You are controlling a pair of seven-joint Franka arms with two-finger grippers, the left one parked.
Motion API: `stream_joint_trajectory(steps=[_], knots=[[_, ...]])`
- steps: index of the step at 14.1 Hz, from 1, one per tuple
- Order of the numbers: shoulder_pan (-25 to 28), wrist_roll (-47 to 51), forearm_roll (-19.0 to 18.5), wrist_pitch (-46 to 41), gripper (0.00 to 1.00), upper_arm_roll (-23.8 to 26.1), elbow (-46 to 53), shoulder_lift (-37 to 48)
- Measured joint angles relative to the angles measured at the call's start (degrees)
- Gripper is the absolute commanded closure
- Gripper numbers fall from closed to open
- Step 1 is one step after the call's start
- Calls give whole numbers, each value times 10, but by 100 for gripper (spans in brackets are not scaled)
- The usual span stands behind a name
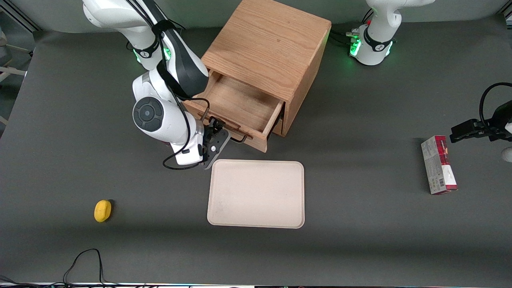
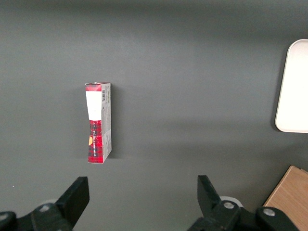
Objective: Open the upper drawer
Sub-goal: 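Pull the upper drawer outward from the cabinet with the right gripper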
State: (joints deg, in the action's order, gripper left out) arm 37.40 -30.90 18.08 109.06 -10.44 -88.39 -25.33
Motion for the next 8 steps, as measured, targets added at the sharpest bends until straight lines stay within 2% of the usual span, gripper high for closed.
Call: stream_joint_trajectory(steps=[3,8], knots=[[-10,0,-25,-13,0,0,33,-25],[-40,-2,-26,-46,0,0,94,-64]])
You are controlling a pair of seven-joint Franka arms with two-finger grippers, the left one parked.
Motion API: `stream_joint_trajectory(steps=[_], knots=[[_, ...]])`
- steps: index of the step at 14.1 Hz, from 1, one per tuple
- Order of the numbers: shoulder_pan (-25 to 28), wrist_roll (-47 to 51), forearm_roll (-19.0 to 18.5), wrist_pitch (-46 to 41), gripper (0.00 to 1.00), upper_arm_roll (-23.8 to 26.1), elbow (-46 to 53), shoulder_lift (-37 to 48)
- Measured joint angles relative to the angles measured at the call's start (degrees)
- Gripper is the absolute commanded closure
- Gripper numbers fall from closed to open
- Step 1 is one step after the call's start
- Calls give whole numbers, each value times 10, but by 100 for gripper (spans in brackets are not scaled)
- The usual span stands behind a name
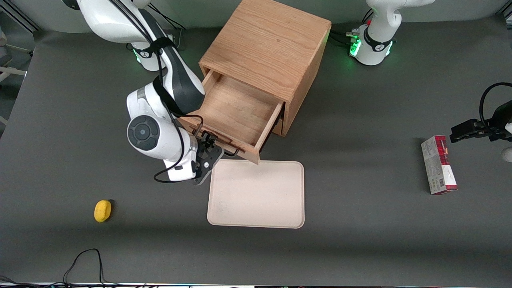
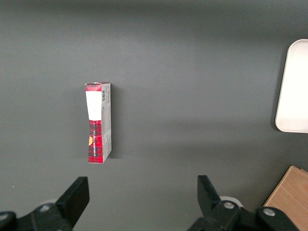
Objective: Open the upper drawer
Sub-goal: 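Pull the upper drawer outward from the cabinet with the right gripper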
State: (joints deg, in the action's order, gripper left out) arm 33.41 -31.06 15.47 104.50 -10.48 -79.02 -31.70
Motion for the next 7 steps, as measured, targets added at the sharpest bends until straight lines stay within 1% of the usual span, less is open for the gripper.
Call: stream_joint_trajectory(steps=[7], knots=[[-30,-12,-2,-1,0,0,37,-31]])
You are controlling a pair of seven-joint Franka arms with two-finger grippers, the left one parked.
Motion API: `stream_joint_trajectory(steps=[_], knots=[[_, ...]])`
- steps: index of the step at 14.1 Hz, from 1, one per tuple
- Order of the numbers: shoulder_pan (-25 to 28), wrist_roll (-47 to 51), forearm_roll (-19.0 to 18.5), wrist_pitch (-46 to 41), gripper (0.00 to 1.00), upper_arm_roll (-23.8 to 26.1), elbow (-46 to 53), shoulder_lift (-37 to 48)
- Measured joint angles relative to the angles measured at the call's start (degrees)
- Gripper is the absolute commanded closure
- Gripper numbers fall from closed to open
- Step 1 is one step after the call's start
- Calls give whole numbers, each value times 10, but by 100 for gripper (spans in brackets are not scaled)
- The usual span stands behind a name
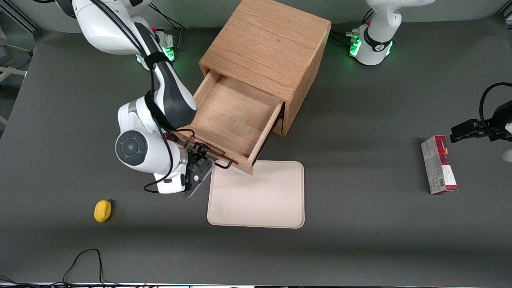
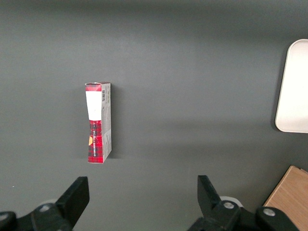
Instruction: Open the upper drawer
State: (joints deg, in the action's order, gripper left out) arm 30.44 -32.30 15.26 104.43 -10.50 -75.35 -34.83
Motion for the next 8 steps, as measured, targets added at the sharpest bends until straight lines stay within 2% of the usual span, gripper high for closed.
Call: stream_joint_trajectory(steps=[4,8], knots=[[-1,0,0,-11,0,2,16,-1],[-1,4,0,-64,0,-2,76,1]])
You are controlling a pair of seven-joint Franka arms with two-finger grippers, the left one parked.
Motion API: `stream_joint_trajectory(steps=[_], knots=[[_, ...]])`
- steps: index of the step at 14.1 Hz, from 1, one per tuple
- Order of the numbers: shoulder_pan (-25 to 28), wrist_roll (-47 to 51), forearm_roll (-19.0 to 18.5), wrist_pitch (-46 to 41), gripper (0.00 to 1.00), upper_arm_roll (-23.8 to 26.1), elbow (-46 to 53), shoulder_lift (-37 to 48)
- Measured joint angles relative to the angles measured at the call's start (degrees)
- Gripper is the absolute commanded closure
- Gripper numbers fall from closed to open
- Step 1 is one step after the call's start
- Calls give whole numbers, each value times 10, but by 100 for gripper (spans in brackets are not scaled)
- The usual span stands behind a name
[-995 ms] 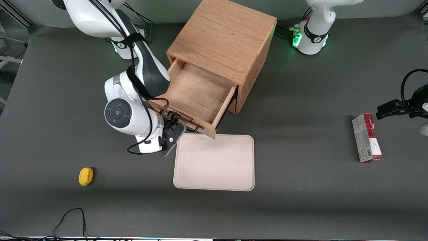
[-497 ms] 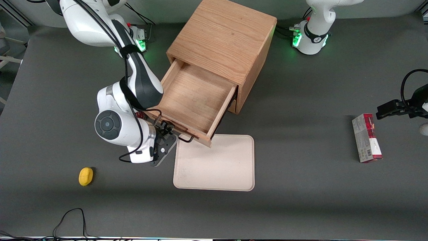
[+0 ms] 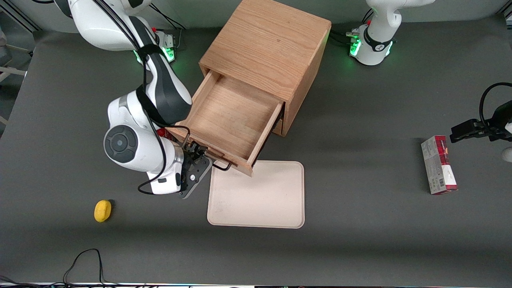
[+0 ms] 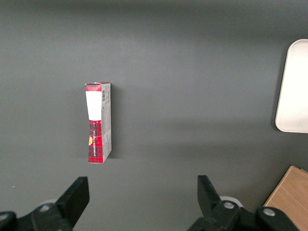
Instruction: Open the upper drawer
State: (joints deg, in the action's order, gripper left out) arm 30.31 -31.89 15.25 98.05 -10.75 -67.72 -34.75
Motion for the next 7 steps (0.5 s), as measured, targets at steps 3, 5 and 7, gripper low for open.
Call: stream_joint_trajectory(steps=[3,5,7], knots=[[-3,36,0,-44,0,-7,50,6],[-10,77,-2,-69,0,-18,72,24],[-13,96,-11,-87,0,-46,76,52]])
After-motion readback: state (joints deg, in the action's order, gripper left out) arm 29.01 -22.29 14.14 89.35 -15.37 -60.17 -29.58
